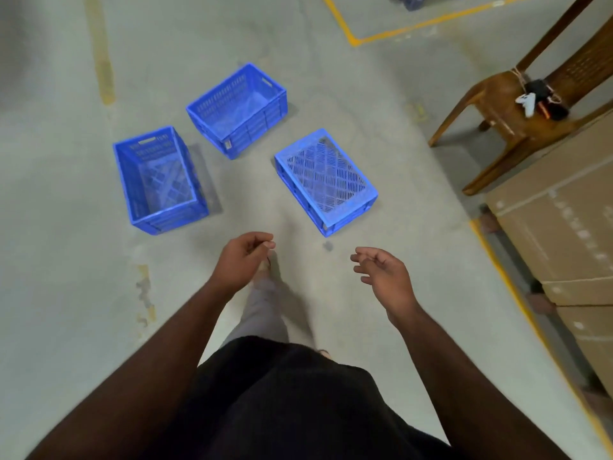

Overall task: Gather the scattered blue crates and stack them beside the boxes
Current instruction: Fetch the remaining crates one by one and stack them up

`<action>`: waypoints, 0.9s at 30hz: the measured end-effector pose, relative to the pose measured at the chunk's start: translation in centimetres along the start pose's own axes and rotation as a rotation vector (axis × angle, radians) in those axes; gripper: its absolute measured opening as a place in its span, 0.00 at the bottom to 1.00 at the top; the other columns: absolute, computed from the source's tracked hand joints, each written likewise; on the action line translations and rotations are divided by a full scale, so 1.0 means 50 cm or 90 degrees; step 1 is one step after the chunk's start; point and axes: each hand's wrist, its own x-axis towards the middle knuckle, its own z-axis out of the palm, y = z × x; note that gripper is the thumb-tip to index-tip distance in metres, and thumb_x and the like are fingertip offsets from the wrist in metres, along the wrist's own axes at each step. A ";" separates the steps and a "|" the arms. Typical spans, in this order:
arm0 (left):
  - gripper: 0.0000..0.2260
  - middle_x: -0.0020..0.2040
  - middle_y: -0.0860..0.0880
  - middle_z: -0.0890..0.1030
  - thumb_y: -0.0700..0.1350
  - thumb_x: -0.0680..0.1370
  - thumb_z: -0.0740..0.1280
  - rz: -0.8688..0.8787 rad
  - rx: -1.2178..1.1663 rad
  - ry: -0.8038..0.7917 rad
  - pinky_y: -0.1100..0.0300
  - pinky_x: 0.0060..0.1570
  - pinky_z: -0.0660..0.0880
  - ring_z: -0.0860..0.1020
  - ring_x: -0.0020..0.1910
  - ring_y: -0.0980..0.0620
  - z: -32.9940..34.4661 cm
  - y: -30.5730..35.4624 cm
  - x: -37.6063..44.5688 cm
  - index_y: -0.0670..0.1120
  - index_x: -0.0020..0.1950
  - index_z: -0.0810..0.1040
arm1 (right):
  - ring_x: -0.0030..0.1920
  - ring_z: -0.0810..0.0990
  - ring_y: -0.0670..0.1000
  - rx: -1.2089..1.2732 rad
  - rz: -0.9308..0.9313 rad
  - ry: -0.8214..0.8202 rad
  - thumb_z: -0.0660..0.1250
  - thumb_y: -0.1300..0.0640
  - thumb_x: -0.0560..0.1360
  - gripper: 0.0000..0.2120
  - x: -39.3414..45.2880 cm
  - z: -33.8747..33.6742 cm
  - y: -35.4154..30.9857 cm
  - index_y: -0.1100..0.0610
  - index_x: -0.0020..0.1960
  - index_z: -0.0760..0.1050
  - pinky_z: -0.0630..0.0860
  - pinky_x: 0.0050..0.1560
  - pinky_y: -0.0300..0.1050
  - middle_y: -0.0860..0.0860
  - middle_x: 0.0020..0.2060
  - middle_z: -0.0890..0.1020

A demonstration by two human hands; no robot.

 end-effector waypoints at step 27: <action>0.24 0.61 0.30 0.76 0.60 0.82 0.55 0.133 0.721 -0.263 0.40 0.60 0.74 0.77 0.58 0.31 0.408 -0.195 1.755 0.45 0.68 0.71 | 0.65 0.78 0.60 0.115 0.399 0.448 0.68 0.33 0.64 0.46 1.516 0.114 0.392 0.49 0.77 0.60 0.73 0.68 0.61 0.55 0.68 0.77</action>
